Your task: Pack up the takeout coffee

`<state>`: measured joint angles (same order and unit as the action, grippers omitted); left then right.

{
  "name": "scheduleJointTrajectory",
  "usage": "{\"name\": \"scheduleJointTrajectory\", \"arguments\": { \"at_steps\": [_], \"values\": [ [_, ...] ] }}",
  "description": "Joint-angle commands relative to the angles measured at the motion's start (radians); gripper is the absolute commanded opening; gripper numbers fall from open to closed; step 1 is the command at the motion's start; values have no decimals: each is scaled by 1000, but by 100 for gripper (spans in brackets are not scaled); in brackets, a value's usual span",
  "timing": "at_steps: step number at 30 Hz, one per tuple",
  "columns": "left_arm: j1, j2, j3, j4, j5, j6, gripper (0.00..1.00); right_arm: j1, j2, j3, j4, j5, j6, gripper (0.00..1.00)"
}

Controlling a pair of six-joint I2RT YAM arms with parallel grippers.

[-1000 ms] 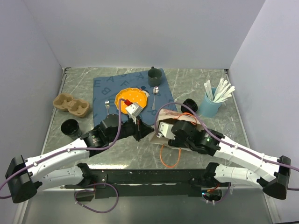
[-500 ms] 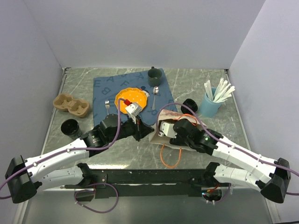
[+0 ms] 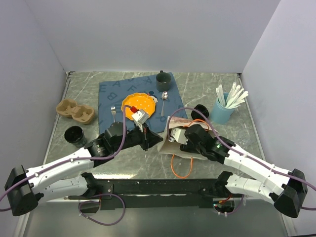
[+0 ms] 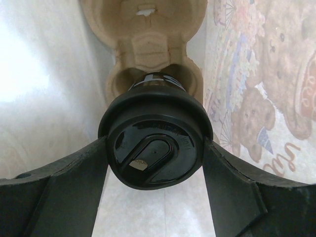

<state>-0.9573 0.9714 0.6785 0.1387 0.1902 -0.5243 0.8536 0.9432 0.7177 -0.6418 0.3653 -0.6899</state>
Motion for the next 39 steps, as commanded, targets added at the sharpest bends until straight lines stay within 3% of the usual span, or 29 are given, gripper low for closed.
{"name": "scheduleJointTrajectory", "arguments": {
  "at_steps": [1,15,19,24,39],
  "values": [
    [-6,-33,-11,81,43,-34,1,-8,-35,-18,48,9,32,33],
    [-8,18,18,101,37,-40,1,-10,-73,-70,70,-61,18,32],
    [-6,12,15,91,0,0,1,-13,-49,-98,122,-11,33,32],
    [-4,0,49,56,46,52,1,-13,-14,-20,65,-6,99,32],
    [-8,-65,-30,98,60,53,1,-11,-15,-66,202,115,30,31]
  ]
}}
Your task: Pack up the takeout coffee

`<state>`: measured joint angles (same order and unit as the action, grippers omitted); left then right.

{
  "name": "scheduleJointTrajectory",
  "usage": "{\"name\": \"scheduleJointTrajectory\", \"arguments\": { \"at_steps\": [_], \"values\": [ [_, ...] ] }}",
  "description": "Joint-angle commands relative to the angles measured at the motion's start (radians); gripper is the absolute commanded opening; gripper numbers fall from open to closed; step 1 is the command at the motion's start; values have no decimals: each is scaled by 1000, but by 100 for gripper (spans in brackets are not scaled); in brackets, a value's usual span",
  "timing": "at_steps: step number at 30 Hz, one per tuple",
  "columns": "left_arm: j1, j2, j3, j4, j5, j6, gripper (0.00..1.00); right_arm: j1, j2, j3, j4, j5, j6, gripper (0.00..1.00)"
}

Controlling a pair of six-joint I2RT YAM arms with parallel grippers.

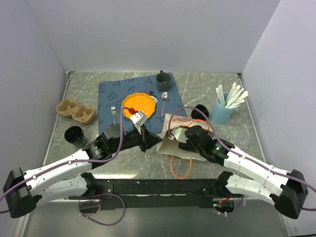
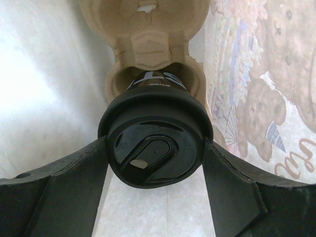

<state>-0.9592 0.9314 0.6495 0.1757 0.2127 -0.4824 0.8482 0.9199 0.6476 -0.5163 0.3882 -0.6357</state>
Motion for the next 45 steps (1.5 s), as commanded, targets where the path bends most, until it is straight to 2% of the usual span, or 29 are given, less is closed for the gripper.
{"name": "scheduleJointTrajectory", "arguments": {
  "at_steps": [1,16,25,33,40,45],
  "values": [
    [-6,-23,-2,61,36,11,1,-8,1,0,90,92,-39,32],
    [-6,14,-8,91,25,-5,1,-1,-16,53,-74,-83,-36,31],
    [-7,30,-7,85,36,-27,1,-12,49,-32,99,-40,-61,31],
    [-6,24,-8,54,39,-45,1,-47,53,-89,157,-60,-32,31],
    [-7,17,-16,47,47,-59,1,-67,56,-114,170,-98,-19,34],
    [-7,17,-16,45,47,-64,1,-70,66,-120,176,-114,-27,42]
  ]
}}
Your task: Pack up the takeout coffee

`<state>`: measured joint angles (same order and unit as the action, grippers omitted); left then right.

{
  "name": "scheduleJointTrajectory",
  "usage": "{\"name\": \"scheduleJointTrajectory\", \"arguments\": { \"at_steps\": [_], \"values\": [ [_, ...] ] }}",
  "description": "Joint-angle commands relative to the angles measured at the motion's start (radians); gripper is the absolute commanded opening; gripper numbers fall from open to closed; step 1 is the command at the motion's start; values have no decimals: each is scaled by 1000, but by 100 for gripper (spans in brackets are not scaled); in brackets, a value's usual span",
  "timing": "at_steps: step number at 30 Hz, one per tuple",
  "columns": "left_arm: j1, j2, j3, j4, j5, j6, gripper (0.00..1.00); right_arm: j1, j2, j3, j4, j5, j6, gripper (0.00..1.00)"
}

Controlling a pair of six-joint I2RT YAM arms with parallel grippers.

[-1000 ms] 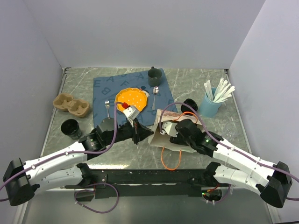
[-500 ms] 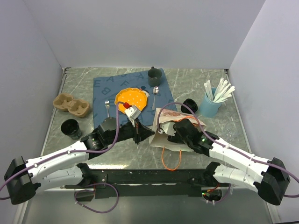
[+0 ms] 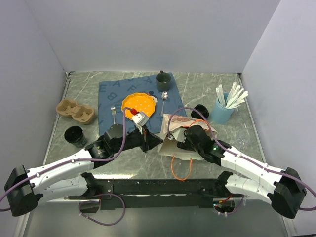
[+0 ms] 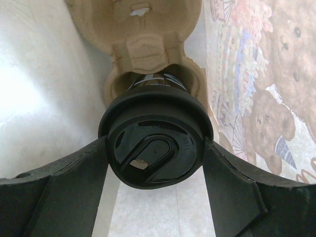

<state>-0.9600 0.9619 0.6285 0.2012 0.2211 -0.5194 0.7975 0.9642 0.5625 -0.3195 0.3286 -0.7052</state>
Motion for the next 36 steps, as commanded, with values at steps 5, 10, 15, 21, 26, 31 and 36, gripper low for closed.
{"name": "scheduleJointTrajectory", "arguments": {
  "at_steps": [5,10,15,21,26,31,36],
  "values": [
    [-6,-9,5,17,40,-19,1,-23,27,-29,-23,-62,46,55],
    [-5,-3,11,15,41,-7,1,-23,19,-7,-50,-72,47,75],
    [-6,0,17,1,40,7,1,-24,4,20,-98,-74,50,80],
    [-5,0,16,-2,34,9,1,-23,-7,36,-128,-82,52,94],
    [-5,0,14,4,34,10,1,-23,-2,48,-130,-83,44,96],
    [-6,-2,17,3,34,9,1,-24,7,66,-118,-72,33,96],
    [-5,1,25,-5,31,9,1,-24,1,86,-119,-66,29,98]
  ]
}}
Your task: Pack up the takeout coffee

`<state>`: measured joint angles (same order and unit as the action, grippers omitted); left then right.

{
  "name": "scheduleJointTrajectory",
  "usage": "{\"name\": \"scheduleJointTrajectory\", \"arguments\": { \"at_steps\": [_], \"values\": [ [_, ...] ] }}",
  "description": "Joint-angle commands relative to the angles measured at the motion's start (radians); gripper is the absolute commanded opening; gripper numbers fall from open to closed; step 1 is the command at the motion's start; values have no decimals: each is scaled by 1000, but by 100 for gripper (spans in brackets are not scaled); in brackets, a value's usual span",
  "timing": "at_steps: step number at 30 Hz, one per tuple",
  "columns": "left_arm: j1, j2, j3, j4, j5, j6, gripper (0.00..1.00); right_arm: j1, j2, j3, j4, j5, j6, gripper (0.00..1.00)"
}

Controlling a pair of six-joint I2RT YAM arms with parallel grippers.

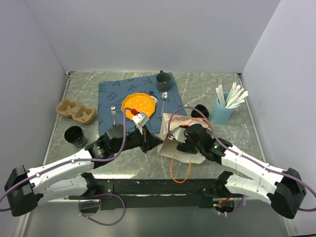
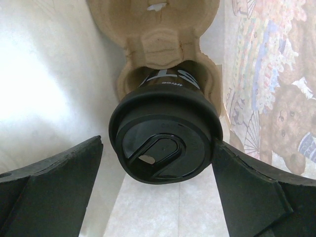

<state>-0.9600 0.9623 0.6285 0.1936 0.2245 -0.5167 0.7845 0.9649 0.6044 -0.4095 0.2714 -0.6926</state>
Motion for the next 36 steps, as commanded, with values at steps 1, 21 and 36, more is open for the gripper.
{"name": "scheduleJointTrajectory", "arguments": {
  "at_steps": [1,21,36],
  "values": [
    [-6,3,31,-2,27,4,1,-11,-3,47,-34,-9,15,100],
    [-2,52,235,-147,35,-29,1,-11,-61,172,-279,-93,102,96],
    [-2,50,364,-353,-23,-106,1,-10,-32,397,-587,-317,177,84]
  ]
}}
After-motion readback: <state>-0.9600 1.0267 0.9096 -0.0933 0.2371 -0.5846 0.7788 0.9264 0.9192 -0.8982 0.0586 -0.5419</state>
